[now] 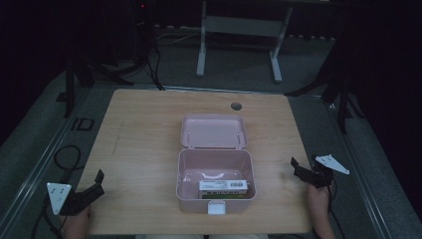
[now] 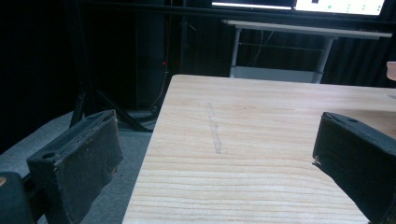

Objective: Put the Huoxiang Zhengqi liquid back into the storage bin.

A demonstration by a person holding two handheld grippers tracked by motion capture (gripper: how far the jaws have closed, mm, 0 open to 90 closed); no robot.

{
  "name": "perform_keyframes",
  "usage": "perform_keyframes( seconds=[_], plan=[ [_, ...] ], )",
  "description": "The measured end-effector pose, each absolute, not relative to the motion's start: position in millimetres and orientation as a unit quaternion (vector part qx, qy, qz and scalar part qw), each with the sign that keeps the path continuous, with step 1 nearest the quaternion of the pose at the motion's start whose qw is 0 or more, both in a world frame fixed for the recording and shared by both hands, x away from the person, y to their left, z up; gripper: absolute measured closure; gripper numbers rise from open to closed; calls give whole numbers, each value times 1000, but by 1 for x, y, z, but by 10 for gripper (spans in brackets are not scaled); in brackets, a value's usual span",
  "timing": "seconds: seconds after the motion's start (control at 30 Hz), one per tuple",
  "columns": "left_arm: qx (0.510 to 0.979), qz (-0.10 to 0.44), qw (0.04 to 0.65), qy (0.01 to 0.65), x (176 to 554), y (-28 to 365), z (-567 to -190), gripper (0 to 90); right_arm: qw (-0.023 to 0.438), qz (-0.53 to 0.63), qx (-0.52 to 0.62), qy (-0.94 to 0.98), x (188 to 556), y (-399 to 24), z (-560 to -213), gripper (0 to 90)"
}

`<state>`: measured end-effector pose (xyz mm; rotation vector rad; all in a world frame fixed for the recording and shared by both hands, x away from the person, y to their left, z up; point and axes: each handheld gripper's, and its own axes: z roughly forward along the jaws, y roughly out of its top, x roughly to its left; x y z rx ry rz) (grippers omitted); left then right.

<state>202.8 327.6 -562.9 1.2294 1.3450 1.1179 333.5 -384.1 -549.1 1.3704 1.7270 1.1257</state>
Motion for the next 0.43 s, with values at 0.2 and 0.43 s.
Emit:
perform_keyframes(
  seconds=[0.2, 0.43],
  plan=[
    [503, 457, 481, 553, 203, 328, -563, 11, 321, 428, 527, 661, 335, -384, -550, 122],
    [504, 457, 481, 553, 203, 328, -563, 11, 315, 430, 526, 663, 336, -385, -550, 122]
  ],
)
